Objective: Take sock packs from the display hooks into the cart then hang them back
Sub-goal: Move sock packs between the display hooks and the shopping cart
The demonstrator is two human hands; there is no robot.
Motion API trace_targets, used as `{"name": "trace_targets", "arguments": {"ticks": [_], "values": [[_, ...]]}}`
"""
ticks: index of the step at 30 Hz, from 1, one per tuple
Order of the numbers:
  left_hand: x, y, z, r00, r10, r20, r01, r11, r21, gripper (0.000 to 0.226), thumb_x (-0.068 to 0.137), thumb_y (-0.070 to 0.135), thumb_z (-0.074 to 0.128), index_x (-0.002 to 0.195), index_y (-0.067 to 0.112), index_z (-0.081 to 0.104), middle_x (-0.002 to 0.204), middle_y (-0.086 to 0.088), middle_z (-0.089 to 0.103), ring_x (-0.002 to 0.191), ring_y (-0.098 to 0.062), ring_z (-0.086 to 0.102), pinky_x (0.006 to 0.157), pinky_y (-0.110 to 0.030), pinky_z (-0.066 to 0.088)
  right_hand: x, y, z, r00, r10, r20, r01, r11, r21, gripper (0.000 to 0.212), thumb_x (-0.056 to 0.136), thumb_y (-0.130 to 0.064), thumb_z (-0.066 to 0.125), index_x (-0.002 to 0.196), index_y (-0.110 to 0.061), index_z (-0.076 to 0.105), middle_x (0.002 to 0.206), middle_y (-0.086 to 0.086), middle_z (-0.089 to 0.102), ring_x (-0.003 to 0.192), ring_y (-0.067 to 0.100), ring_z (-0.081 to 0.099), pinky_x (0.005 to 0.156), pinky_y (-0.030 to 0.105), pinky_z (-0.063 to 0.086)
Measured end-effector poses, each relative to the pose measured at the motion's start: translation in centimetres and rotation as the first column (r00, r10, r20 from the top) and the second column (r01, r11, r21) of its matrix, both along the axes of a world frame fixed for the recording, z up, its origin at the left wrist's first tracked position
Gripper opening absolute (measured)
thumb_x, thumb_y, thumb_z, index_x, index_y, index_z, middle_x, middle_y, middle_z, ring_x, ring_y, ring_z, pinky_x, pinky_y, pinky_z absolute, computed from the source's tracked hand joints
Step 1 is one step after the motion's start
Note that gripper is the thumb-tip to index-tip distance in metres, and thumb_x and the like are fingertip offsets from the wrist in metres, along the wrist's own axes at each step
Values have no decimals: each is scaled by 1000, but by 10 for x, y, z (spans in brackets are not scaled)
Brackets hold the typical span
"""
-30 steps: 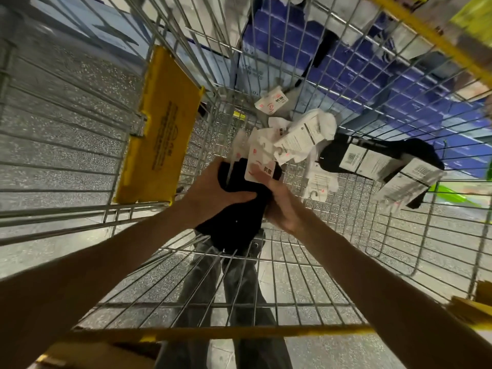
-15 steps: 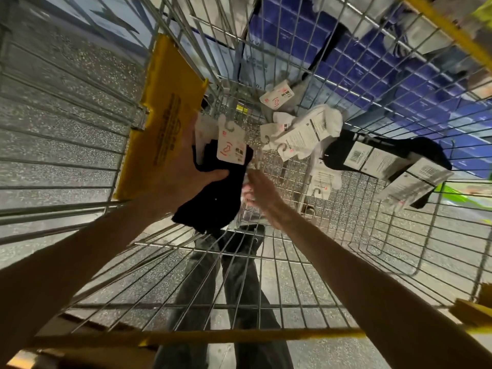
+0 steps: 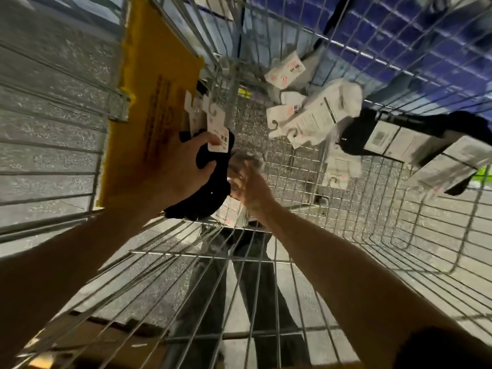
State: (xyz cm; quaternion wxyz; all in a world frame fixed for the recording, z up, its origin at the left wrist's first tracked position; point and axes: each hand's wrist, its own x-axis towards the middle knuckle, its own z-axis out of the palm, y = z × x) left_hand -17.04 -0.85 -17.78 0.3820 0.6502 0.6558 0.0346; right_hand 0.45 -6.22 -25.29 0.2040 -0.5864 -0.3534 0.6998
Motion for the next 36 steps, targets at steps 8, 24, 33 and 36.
{"name": "trace_targets", "arguments": {"ticks": [8, 24, 33, 36], "values": [[0, -8, 17, 997, 34, 64, -31, 999, -44, 35, 88, 24, 69, 116, 40, 55, 134, -15, 47, 124, -32, 43, 107, -43, 40, 45, 18, 3, 499, 453, 738, -824, 513, 242, 40, 95, -16, 60, 134, -7, 54, 145, 18, 43, 138, 26, 36, 117, 39, 26], [4, 10, 95, 993, 97, 63, -105, 986, 133, 33, 87, 19, 71, 109, 38, 58, 142, -11, 49, 133, -33, 39, 106, -45, 44, 116, 14, 146, 993, -87, -85, 75, 989, -129, 34, 89, -40, 49, 113, -21, 66, 108, 6, 71, 97, 28, 67, 78, 40, 58], [57, 47, 240, 939, 10, 345, -56, 991, 124, 25, 93, -5, 58, 105, 16, 67, 101, -3, 50, 100, -21, 52, 93, -23, 46, 99, 54, 287, 843, -348, -411, 273, 934, -231, 40, 68, -17, 60, 107, -6, 64, 101, 14, 68, 98, 32, 66, 93, 40, 50], [70, 51, 296, 927, 4, 376, -56, 990, 127, 34, 91, -4, 59, 104, 26, 69, 116, -15, 49, 111, -34, 51, 100, -49, 45, 111, 62, 346, 823, -371, -431, 307, 928, -213, 31, 80, -16, 46, 100, -10, 69, 91, 9, 73, 82, 23, 70, 73, 29, 56]]}}
